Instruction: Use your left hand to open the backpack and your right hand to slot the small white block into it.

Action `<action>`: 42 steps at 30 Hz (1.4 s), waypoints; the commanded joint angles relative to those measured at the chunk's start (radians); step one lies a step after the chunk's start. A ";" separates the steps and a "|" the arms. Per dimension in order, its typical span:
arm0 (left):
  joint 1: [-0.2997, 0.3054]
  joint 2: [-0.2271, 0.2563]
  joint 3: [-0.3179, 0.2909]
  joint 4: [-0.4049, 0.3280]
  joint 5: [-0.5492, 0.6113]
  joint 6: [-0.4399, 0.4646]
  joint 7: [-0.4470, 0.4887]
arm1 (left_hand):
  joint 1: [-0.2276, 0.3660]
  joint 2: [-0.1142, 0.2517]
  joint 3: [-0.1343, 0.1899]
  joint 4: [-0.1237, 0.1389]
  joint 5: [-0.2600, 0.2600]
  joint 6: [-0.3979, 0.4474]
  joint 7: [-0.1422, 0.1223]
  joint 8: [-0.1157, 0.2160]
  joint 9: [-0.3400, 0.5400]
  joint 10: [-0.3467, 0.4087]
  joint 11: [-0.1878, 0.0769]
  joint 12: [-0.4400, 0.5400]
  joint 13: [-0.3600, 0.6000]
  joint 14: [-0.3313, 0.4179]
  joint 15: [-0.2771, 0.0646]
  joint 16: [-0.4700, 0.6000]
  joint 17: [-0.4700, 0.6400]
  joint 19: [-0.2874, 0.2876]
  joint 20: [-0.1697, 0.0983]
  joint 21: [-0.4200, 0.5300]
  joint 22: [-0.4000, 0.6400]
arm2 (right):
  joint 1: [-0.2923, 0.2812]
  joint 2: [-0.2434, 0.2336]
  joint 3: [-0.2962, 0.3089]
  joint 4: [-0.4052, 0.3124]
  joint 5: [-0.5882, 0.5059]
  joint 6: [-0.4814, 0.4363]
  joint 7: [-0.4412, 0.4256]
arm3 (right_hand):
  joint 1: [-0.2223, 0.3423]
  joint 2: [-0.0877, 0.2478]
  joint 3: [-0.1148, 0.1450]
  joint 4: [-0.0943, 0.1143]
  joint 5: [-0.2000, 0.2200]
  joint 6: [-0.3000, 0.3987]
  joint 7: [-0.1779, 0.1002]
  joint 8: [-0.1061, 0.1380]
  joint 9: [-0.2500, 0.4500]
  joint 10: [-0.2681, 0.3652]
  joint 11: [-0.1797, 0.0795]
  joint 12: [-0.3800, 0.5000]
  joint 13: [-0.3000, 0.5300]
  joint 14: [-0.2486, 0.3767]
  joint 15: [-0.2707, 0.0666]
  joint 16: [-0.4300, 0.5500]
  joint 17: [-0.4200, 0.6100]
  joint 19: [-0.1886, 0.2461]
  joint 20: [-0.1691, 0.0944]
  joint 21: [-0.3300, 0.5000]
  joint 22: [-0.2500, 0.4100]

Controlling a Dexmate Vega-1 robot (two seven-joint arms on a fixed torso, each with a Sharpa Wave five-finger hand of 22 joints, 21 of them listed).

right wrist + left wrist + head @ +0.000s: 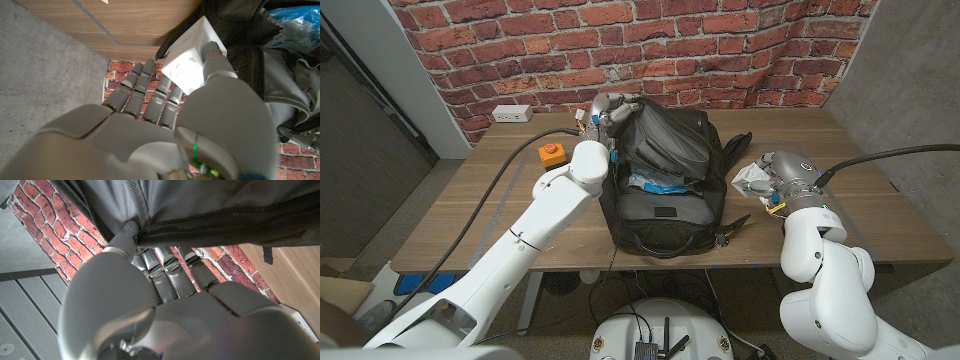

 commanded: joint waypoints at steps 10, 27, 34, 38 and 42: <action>0.013 -0.041 -0.005 0.022 -0.060 -0.038 0.072 | -0.003 0.012 0.006 0.001 0.006 0.003 0.003 -0.004 0.006 0.017 -0.011 0.005 0.001 0.007 -0.016 -0.001 0.002 0.009 -0.123 -0.001 0.003 | -0.142 0.228 0.126 0.020 -0.129 0.282 0.098 | 0.035 0.030 0.004 0.003 0.006 0.035 -0.019 0.010 0.008 0.102 -0.091 0.010 0.009 0.016 -0.151 0.005 0.004 0.010 -0.002 0.000 0.002; 0.032 -0.063 -0.014 0.022 -0.060 -0.063 0.139 | -0.002 0.012 0.008 0.000 0.006 0.002 0.008 -0.005 0.006 0.016 -0.009 0.005 0.001 0.006 -0.016 -0.001 0.002 0.007 -0.123 -0.003 0.002 | -0.215 0.352 0.185 0.024 -0.155 0.471 0.121 | 0.037 0.031 0.004 0.003 0.007 0.037 -0.018 0.011 0.010 0.106 -0.091 0.012 0.013 0.020 -0.150 0.004 0.005 0.011 -0.003 0.000 0.002; 0.032 -0.069 -0.021 0.029 -0.075 -0.071 0.141 | -0.001 0.012 0.009 -0.001 0.006 0.002 0.009 -0.005 0.007 0.019 -0.009 0.007 0.002 0.007 -0.016 -0.001 0.002 0.006 -0.123 -0.003 0.003 | -0.247 0.391 0.191 0.021 -0.179 0.516 0.101 | 0.039 0.031 0.004 0.002 0.007 0.038 -0.017 0.013 0.012 0.106 -0.091 0.011 0.013 0.021 -0.152 0.004 0.005 0.014 -0.004 0.001 0.002; 0.027 -0.071 -0.019 0.037 -0.076 -0.077 0.142 | 0.000 0.013 0.010 -0.001 0.006 0.001 0.009 -0.006 0.007 0.017 -0.006 0.006 0.002 0.008 -0.016 0.000 0.003 0.006 -0.123 -0.004 0.003 | -0.274 0.411 0.192 0.020 -0.182 0.538 0.062 | 0.043 0.032 0.004 0.001 0.007 0.039 -0.017 0.014 0.013 0.106 -0.091 0.011 0.014 0.023 -0.154 0.005 0.007 0.018 -0.006 0.002 0.002; 0.025 -0.076 -0.021 0.042 -0.081 -0.084 0.145 | 0.000 0.012 0.010 -0.001 0.006 0.002 0.009 -0.005 0.007 0.018 -0.008 0.006 0.002 0.008 -0.016 0.000 0.003 0.006 -0.123 -0.004 0.002 | -0.292 0.422 0.186 0.027 -0.189 0.565 0.024 | 0.046 0.032 0.004 0.000 0.007 0.039 -0.017 0.014 0.013 0.106 -0.091 0.011 0.014 0.025 -0.156 0.007 0.008 0.020 -0.008 0.003 0.002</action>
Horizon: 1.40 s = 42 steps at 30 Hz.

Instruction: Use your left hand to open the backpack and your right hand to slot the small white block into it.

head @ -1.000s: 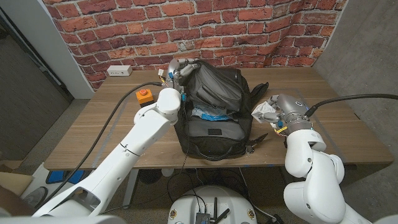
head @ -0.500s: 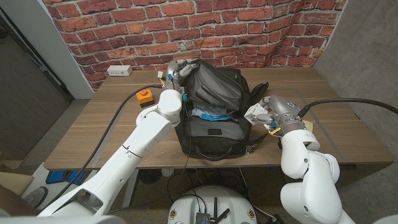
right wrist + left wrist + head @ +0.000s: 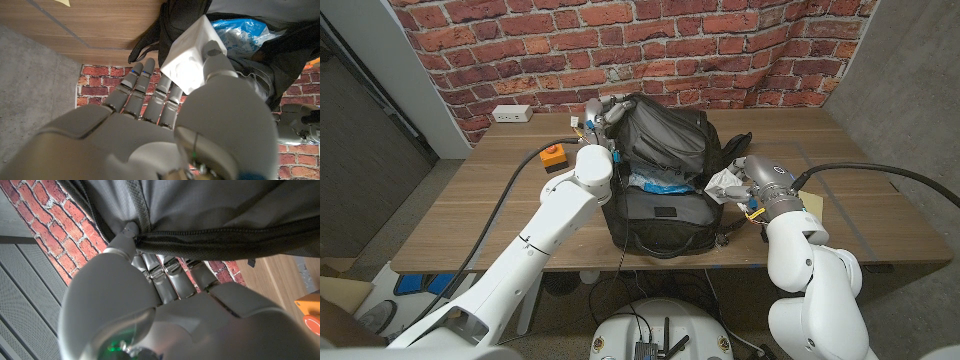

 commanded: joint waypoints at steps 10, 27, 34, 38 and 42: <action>-0.005 -0.026 -0.011 0.018 -0.033 -0.016 0.025 | 0.004 0.008 0.011 -0.001 0.006 -0.002 0.008 0.000 0.002 0.014 -0.013 0.005 0.003 0.007 -0.016 -0.001 0.002 0.004 -0.123 -0.004 0.002 | -0.075 0.026 0.014 0.011 -0.003 0.169 -0.126 | 0.052 0.042 0.005 -0.005 0.008 0.027 -0.026 0.004 0.005 0.096 -0.092 0.002 0.010 0.018 -0.163 0.012 0.011 0.021 -0.010 0.007 0.003; 0.002 -0.065 -0.035 0.026 -0.099 -0.033 0.054 | 0.003 0.008 0.012 0.000 0.006 -0.002 0.007 0.000 0.003 0.014 -0.010 0.006 0.003 0.008 -0.016 0.000 0.003 0.002 -0.123 -0.006 0.002 | -0.057 0.014 -0.031 0.061 -0.117 0.254 -0.157 | 0.064 0.040 0.005 -0.006 0.008 0.027 -0.028 0.006 0.008 0.094 -0.091 0.002 0.015 0.023 -0.163 0.013 0.013 0.039 -0.018 0.012 0.003; -0.001 -0.071 -0.040 0.032 -0.129 -0.039 0.053 | 0.003 0.008 0.013 0.000 0.006 -0.004 0.007 -0.001 0.003 0.011 -0.011 0.005 0.003 0.007 -0.016 0.000 0.003 0.001 -0.123 -0.006 0.002 | -0.044 0.020 -0.047 0.087 -0.147 0.276 -0.179 | 0.069 0.041 0.006 -0.006 0.008 0.028 -0.030 0.008 0.009 0.093 -0.092 0.001 0.017 0.026 -0.165 0.013 0.014 0.042 -0.021 0.013 0.004; -0.003 -0.072 -0.041 0.035 -0.143 -0.042 0.054 | 0.003 0.009 0.013 0.001 0.006 -0.005 0.006 -0.002 0.003 0.010 -0.009 0.004 0.003 0.006 -0.016 -0.001 0.002 0.000 -0.123 -0.006 0.002 | -0.029 0.026 -0.068 0.106 -0.204 0.288 -0.166 | 0.071 0.042 0.005 -0.006 0.008 0.029 -0.030 0.008 0.010 0.093 -0.092 0.002 0.018 0.028 -0.165 0.014 0.015 0.047 -0.023 0.014 0.004; -0.004 -0.074 -0.046 0.036 -0.163 -0.041 0.053 | 0.002 0.010 0.014 0.001 0.007 -0.006 0.006 -0.002 0.003 0.011 -0.010 0.005 0.003 0.006 -0.016 -0.001 0.002 0.000 -0.123 -0.006 0.002 | -0.024 0.032 -0.081 0.116 -0.214 0.299 -0.166 | 0.075 0.043 0.006 -0.006 0.008 0.029 -0.031 0.009 0.011 0.094 -0.092 0.002 0.019 0.029 -0.167 0.015 0.016 0.049 -0.026 0.014 0.004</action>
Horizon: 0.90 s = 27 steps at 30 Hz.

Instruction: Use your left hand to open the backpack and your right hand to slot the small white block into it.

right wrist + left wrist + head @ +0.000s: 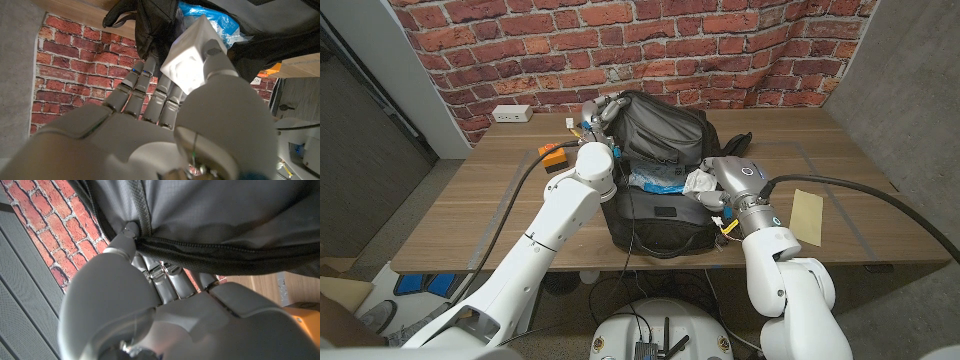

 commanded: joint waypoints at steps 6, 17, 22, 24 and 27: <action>-0.008 -0.012 -0.017 0.016 -0.081 -0.018 -0.007 | -0.001 0.012 0.007 0.003 0.007 0.001 0.001 0.004 0.003 0.013 -0.010 0.005 0.003 0.006 -0.016 -0.001 0.002 -0.001 -0.123 -0.006 0.002 | 0.038 0.011 -0.050 0.057 -0.079 0.057 -0.009 | 0.068 0.054 0.005 0.000 0.008 0.030 -0.033 0.006 0.008 0.095 -0.091 0.008 0.021 0.011 -0.162 0.007 0.003 0.009 -0.007 0.005 0.004; -0.013 -0.006 -0.022 0.022 -0.122 -0.028 -0.010 | -0.002 0.013 0.008 0.003 0.007 0.001 0.002 0.004 0.003 0.015 -0.010 0.006 0.003 0.007 -0.016 0.000 0.003 -0.001 -0.122 -0.006 0.002 | 0.062 0.010 -0.074 0.091 -0.108 0.065 -0.025 | 0.077 0.057 0.005 0.000 0.009 0.031 -0.036 0.008 0.010 0.095 -0.092 0.008 0.024 0.016 -0.163 0.011 0.008 0.014 -0.009 0.005 0.005; -0.016 -0.002 -0.020 0.025 -0.136 -0.034 -0.015 | -0.002 0.013 0.008 0.002 0.007 0.003 0.000 0.005 0.003 0.021 -0.007 0.008 0.003 0.009 -0.016 0.001 0.003 -0.002 -0.123 -0.006 0.002 | 0.075 0.012 -0.087 0.108 -0.122 0.064 -0.037 | 0.081 0.058 0.006 0.000 0.010 0.029 -0.038 0.008 0.011 0.095 -0.092 0.009 0.026 0.017 -0.164 0.011 0.009 0.016 -0.010 0.006 0.005; -0.018 -0.002 -0.020 0.026 -0.141 -0.035 -0.014 | -0.002 0.013 0.008 0.002 0.007 0.003 0.000 0.004 0.003 0.021 -0.008 0.008 0.003 0.010 -0.016 0.001 0.003 -0.002 -0.123 -0.006 0.002 | 0.079 0.019 -0.091 0.114 -0.125 0.060 -0.033 | 0.086 0.061 0.006 0.000 0.010 0.028 -0.038 0.009 0.012 0.093 -0.092 0.008 0.026 0.020 -0.164 0.012 0.011 0.028 -0.023 0.010 0.006; -0.019 0.001 -0.019 0.028 -0.148 -0.046 -0.021 | -0.001 0.014 0.009 0.002 0.007 0.007 0.003 0.006 0.003 0.028 -0.009 0.011 0.003 0.015 -0.016 0.004 0.004 -0.001 -0.123 -0.006 0.002 | 0.082 0.022 -0.096 0.127 -0.126 0.054 -0.042 | 0.088 0.062 0.004 0.002 0.011 0.027 -0.036 0.010 0.013 0.093 -0.092 0.008 0.028 0.024 -0.163 0.013 0.013 0.048 -0.040 0.018 0.009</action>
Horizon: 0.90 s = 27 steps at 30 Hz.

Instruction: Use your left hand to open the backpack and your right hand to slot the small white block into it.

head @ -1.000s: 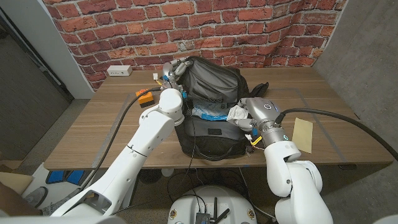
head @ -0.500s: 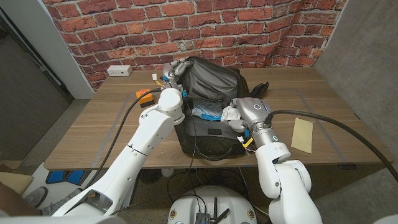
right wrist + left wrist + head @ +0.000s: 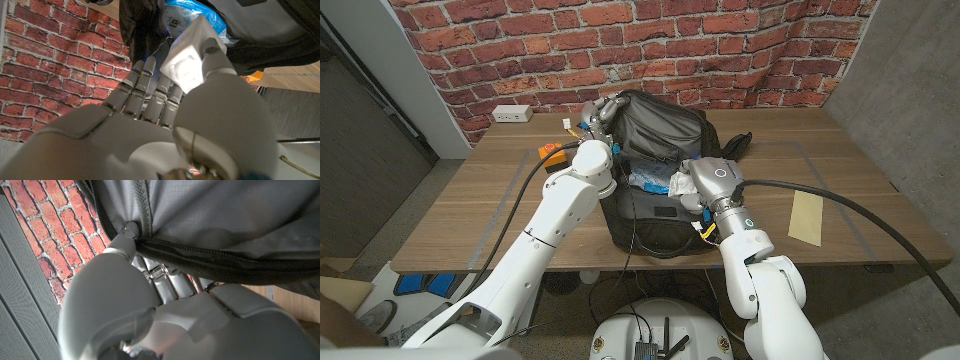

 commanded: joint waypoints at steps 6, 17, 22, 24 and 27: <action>-0.007 0.013 0.001 0.003 -0.046 -0.018 -0.011 | 0.005 0.010 0.010 0.001 0.007 0.012 0.010 0.007 0.003 0.033 -0.012 0.009 0.003 0.027 -0.016 0.007 0.005 0.002 -0.123 0.004 0.002 | 0.036 0.006 -0.036 0.056 -0.012 -0.005 -0.028 | 0.062 0.060 0.004 0.004 0.008 0.033 -0.032 0.013 0.006 0.095 -0.090 0.002 0.029 0.019 -0.162 0.004 0.004 0.039 -0.039 0.018 0.008; -0.001 0.019 -0.002 -0.008 -0.069 -0.025 -0.008 | 0.010 0.007 0.010 -0.002 0.007 0.014 0.013 0.006 0.002 0.038 -0.007 0.009 0.003 0.038 -0.016 0.009 0.005 0.009 -0.123 0.006 0.003 | 0.068 -0.010 -0.052 0.070 -0.008 0.006 -0.028 | 0.065 0.060 0.003 0.005 0.009 0.033 -0.033 0.015 0.008 0.094 -0.090 0.001 0.031 0.023 -0.163 0.002 0.005 0.034 -0.037 0.015 0.009; -0.003 0.023 -0.002 -0.014 -0.076 -0.019 -0.004 | 0.010 0.007 0.010 -0.002 0.007 0.013 0.013 0.005 0.002 0.038 -0.007 0.008 0.003 0.039 -0.016 0.009 0.004 0.010 -0.123 0.007 0.003 | 0.088 -0.010 -0.066 0.079 -0.023 0.013 -0.020 | 0.066 0.062 0.003 0.006 0.010 0.032 -0.031 0.016 0.008 0.094 -0.090 0.000 0.031 0.029 -0.164 -0.002 0.005 0.061 -0.065 0.026 0.011; -0.002 0.024 -0.003 -0.013 -0.079 -0.027 -0.006 | 0.011 0.007 0.010 -0.002 0.007 0.013 0.014 0.005 0.002 0.040 -0.006 0.009 0.003 0.040 -0.016 0.009 0.004 0.011 -0.123 0.007 0.003 | 0.096 -0.009 -0.071 0.084 -0.028 0.017 -0.016 | 0.067 0.061 0.002 0.007 0.010 0.031 -0.030 0.015 0.006 0.095 -0.090 0.000 0.032 0.031 -0.164 -0.001 0.006 0.065 -0.069 0.028 0.011; 0.000 0.024 -0.004 -0.015 -0.086 -0.029 -0.007 | 0.011 0.006 0.010 -0.002 0.007 0.015 0.013 0.005 0.002 0.038 -0.007 0.008 0.003 0.040 -0.016 0.008 0.004 0.011 -0.123 0.007 0.003 | 0.107 -0.009 -0.079 0.090 -0.035 0.021 -0.008 | 0.067 0.062 0.001 0.007 0.011 0.031 -0.030 0.014 0.004 0.094 -0.089 -0.001 0.032 0.034 -0.164 -0.002 0.006 0.066 -0.083 0.028 0.012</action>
